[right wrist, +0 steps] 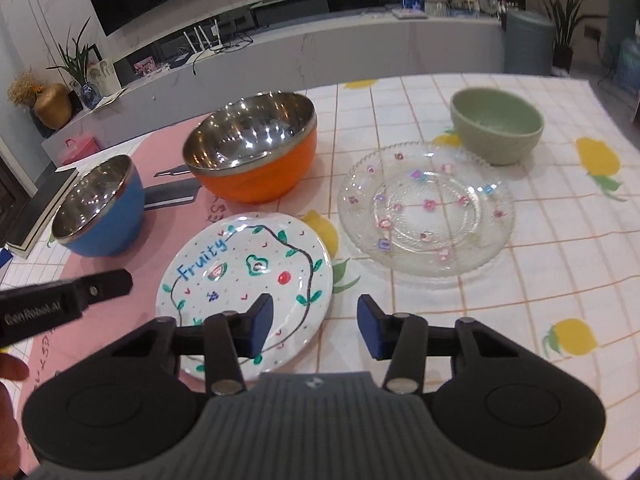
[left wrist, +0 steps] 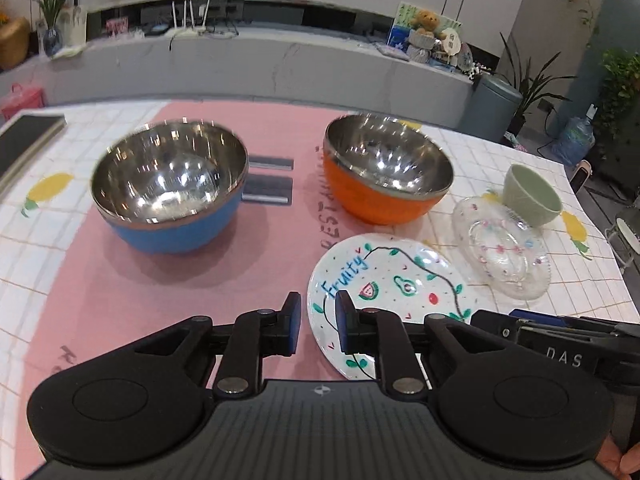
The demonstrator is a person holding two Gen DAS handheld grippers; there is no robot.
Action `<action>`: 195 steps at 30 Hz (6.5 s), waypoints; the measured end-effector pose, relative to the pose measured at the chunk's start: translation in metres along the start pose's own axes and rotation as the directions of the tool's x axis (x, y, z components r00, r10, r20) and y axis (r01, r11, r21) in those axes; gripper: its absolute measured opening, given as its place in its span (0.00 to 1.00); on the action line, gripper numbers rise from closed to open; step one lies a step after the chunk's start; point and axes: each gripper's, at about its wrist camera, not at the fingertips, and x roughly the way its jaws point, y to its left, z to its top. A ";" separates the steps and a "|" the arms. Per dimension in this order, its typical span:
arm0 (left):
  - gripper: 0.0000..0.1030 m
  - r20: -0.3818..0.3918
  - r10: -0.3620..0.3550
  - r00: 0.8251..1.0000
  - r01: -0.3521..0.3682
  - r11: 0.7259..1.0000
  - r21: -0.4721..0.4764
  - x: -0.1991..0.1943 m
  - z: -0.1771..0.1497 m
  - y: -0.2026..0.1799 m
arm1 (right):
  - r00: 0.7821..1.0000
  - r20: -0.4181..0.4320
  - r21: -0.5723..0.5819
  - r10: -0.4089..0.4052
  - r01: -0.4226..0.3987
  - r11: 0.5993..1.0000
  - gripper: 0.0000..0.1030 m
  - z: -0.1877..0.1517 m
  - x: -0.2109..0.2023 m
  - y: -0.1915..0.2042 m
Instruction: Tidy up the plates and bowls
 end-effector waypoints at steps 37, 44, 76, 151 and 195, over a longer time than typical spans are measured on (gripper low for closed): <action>0.17 -0.068 -0.051 0.996 0.046 0.996 -0.077 0.029 -0.004 0.011 | 0.999 -0.038 0.122 0.033 -0.028 0.992 0.11 0.006 0.025 -0.012; 0.16 -0.045 -0.051 0.998 0.047 0.996 -0.080 0.012 -0.006 0.011 | 0.999 -0.030 0.111 0.042 -0.039 0.993 0.11 0.003 0.010 -0.007; 0.16 -0.064 0.076 0.995 -0.087 0.979 -0.184 -0.099 -0.093 0.080 | 0.976 -0.136 -0.103 0.172 -0.186 0.977 0.11 -0.082 -0.052 0.085; 0.25 -0.050 -0.202 0.978 0.197 0.976 -0.092 0.088 0.026 -0.091 | 0.996 0.019 0.204 -0.083 0.078 0.976 0.31 0.054 0.022 -0.148; 0.13 -0.009 -0.210 0.978 0.209 0.976 -0.057 0.048 0.017 -0.087 | 0.997 0.061 0.195 -0.039 0.026 0.980 0.07 0.034 -0.014 -0.130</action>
